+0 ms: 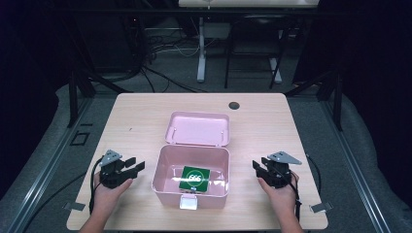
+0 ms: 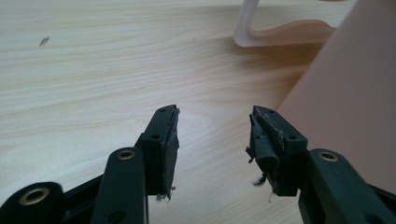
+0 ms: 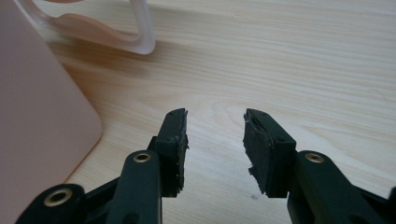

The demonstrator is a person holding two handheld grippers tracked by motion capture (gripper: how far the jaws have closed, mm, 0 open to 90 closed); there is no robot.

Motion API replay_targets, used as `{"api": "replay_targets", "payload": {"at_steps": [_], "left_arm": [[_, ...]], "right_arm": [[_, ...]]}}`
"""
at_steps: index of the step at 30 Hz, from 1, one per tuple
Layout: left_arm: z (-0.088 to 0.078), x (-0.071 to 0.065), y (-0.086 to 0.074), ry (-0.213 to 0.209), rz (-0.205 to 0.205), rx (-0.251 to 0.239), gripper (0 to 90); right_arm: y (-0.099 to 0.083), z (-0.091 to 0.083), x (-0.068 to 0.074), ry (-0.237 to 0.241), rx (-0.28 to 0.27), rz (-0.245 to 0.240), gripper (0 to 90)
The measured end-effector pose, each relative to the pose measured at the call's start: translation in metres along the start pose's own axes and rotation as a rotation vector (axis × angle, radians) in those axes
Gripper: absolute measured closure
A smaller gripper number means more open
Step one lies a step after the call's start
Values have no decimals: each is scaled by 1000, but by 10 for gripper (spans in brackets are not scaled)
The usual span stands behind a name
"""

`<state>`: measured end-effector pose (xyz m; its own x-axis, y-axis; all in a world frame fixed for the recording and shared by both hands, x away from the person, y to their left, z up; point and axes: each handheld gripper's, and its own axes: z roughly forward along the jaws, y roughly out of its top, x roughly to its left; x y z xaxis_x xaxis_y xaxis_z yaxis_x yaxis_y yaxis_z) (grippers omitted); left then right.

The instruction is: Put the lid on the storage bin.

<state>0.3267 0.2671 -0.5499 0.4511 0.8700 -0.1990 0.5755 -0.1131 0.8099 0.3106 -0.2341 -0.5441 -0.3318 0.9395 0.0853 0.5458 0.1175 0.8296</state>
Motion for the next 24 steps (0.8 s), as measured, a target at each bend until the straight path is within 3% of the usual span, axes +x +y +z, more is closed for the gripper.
{"api": "replay_targets", "payload": {"at_steps": [3,7,12,14,16,18,23,24], "left_arm": [[3,2,-1,-46,-30,11,522],[3,0,-2,-52,-15,19,541],[-2,-2,-1,-65,-12,16,496],[-10,-6,6,-74,-3,1,485],[-12,-8,9,-76,0,-3,493],[-16,-13,18,-98,17,-10,510],[-17,-17,30,-107,33,-7,523],[-18,-18,34,-108,38,-7,516]], "right_arm": [[1,2,0,8,3,-3,575],[2,3,1,10,-1,23,541],[8,2,6,35,-7,32,499],[12,-1,10,71,-10,25,486],[14,-3,12,77,-19,14,464],[23,-8,22,98,-35,-23,446],[27,-7,30,114,-52,-31,488],[28,-5,32,128,-86,-14,503]]}}
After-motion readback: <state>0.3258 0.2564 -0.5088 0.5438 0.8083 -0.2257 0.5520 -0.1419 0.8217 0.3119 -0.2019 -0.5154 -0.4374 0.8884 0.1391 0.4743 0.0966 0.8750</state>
